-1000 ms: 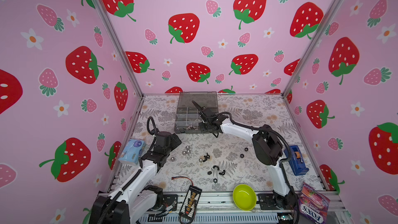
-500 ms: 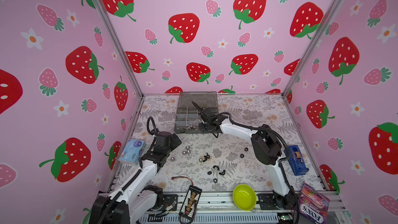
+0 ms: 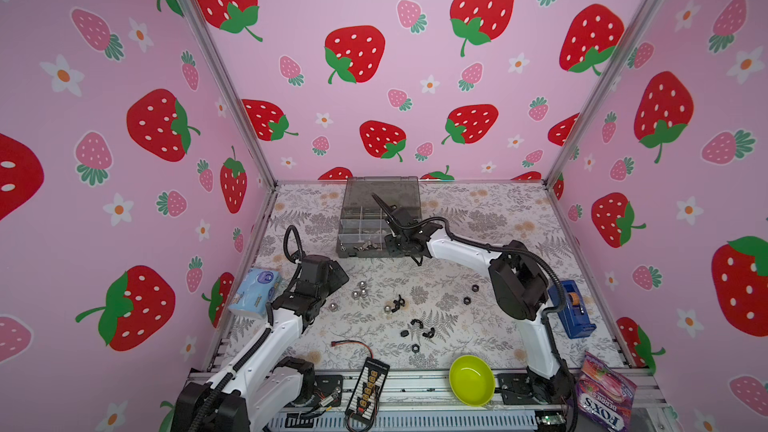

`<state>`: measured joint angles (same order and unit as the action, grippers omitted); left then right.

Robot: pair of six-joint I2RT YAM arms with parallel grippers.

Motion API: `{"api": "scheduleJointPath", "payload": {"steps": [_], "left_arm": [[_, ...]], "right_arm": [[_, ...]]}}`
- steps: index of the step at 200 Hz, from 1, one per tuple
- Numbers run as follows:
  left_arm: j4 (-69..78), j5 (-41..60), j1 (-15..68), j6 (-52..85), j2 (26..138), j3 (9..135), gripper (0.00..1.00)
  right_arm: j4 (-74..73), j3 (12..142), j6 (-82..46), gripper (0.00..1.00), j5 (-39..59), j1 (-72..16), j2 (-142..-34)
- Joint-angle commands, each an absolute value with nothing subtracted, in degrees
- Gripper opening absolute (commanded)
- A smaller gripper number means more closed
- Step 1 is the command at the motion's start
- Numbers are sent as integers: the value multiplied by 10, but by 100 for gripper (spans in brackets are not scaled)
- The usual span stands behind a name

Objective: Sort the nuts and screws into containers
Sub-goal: 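Raise the right gripper from the box while the left gripper moves toward silver nuts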

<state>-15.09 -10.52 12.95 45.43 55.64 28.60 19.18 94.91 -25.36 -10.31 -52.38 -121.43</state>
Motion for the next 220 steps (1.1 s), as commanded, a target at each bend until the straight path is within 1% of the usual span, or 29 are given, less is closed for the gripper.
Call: {"api": "scheduleJointPath", "payload": {"steps": [1, 15, 18, 28, 36, 44, 45, 46, 47, 48, 50, 78, 109, 155, 179, 220], "left_arm": [[-220, -116, 126, 450, 536, 320, 99], [-247, -106, 126, 453, 524, 323, 99], [-254, -104, 125, 454, 521, 324, 99], [-276, -98, 126, 457, 514, 327, 99], [-294, -91, 126, 458, 510, 331, 99], [-312, -84, 125, 458, 507, 335, 99], [-315, -83, 126, 458, 507, 336, 99], [-317, -83, 126, 458, 507, 337, 99], [-319, -82, 126, 459, 506, 337, 99], [-321, -81, 126, 459, 506, 337, 99], [-326, -80, 127, 459, 505, 338, 99], [-364, -53, 128, 474, 504, 338, 100], [-382, -28, 141, 493, 519, 331, 98], [-421, -54, 191, 503, 577, 354, 94], [-424, -62, 203, 503, 616, 359, 86], [-415, -80, 202, 488, 674, 370, 76]], "right_arm": [[160, 917, -250, 49, -136, -522, -1151], [143, 885, -256, 51, -148, -519, -1122], [139, 878, -258, 55, -150, -517, -1115], [125, 849, -265, 61, -156, -514, -1094], [114, 826, -271, 68, -160, -511, -1076], [103, 803, -279, 79, -167, -509, -1058], [102, 803, -279, 81, -167, -507, -1056], [101, 799, -280, 89, -169, -507, -1053], [99, 796, -282, 94, -171, -507, -1051], [98, 791, -282, 97, -171, -507, -1049], [96, 784, -284, 100, -174, -506, -1044], [72, 716, -306, 100, -203, -493, -987], [52, 648, -325, 100, -247, -486, -932], [45, 599, -343, 100, -293, -481, -890], [41, 593, -346, 100, -300, -481, -884], [43, 598, -347, 100, -298, -479, -895]]}}
